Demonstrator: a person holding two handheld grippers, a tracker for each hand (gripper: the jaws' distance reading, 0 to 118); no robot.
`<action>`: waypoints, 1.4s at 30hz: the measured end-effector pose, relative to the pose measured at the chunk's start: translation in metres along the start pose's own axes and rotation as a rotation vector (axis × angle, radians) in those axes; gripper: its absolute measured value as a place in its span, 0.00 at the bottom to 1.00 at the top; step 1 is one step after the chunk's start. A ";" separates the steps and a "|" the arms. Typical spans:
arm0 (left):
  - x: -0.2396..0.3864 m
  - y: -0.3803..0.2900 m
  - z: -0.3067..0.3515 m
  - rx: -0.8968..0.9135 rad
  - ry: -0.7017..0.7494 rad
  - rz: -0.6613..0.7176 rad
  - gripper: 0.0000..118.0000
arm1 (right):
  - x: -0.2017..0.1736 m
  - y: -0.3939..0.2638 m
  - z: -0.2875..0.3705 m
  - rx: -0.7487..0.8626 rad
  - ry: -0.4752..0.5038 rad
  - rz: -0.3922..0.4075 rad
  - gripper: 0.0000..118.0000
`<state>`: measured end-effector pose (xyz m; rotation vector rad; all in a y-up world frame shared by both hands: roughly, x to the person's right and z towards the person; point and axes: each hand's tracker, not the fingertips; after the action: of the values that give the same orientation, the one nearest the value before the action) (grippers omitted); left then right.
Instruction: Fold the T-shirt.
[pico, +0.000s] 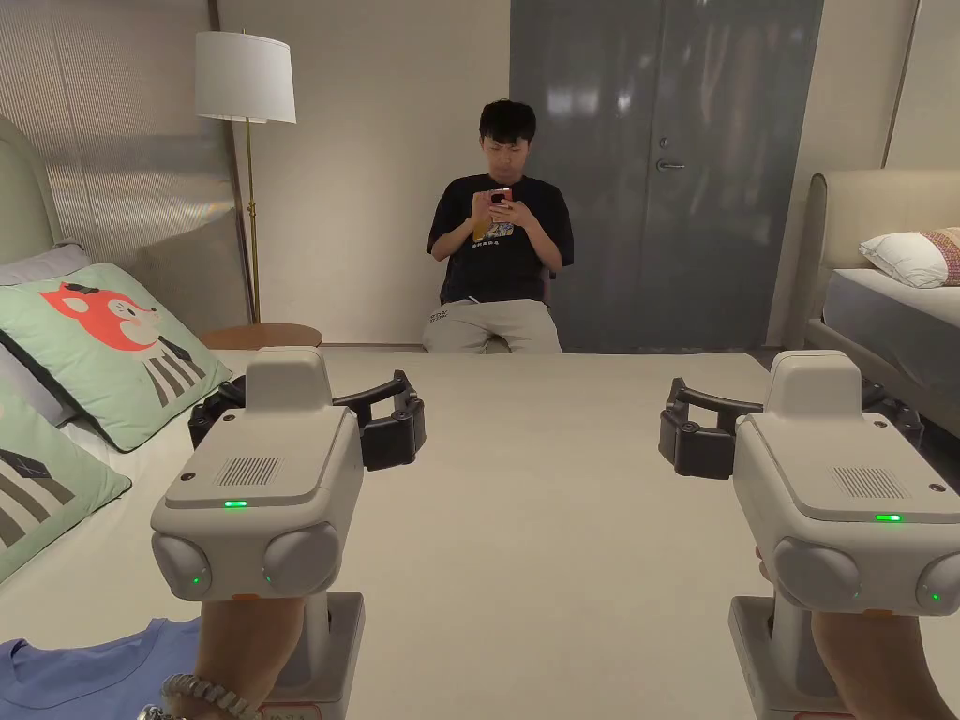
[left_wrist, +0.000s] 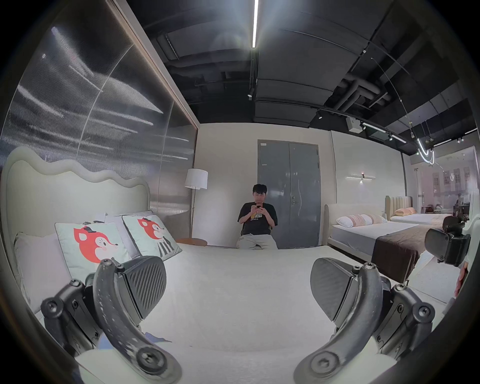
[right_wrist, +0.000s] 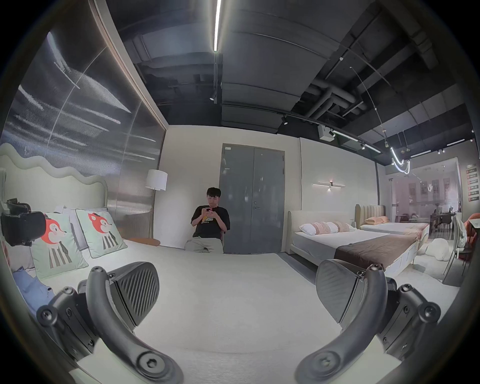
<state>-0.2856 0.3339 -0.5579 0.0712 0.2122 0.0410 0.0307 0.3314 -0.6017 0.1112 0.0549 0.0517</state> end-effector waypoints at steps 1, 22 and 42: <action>0.001 0.000 0.001 -0.001 0.000 -0.003 0.94 | 0.000 0.000 0.000 0.000 0.001 0.002 1.00; 0.003 0.000 0.001 -0.001 0.003 -0.012 0.94 | -0.001 -0.002 0.000 0.003 -0.006 0.001 1.00; 0.015 0.003 0.013 0.029 -0.042 -0.055 0.00 | 0.000 0.002 0.011 0.032 -0.032 0.020 0.01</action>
<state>-0.2680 0.3370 -0.5477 0.0951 0.1731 -0.0180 0.0315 0.3322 -0.5903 0.1442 0.0222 0.0690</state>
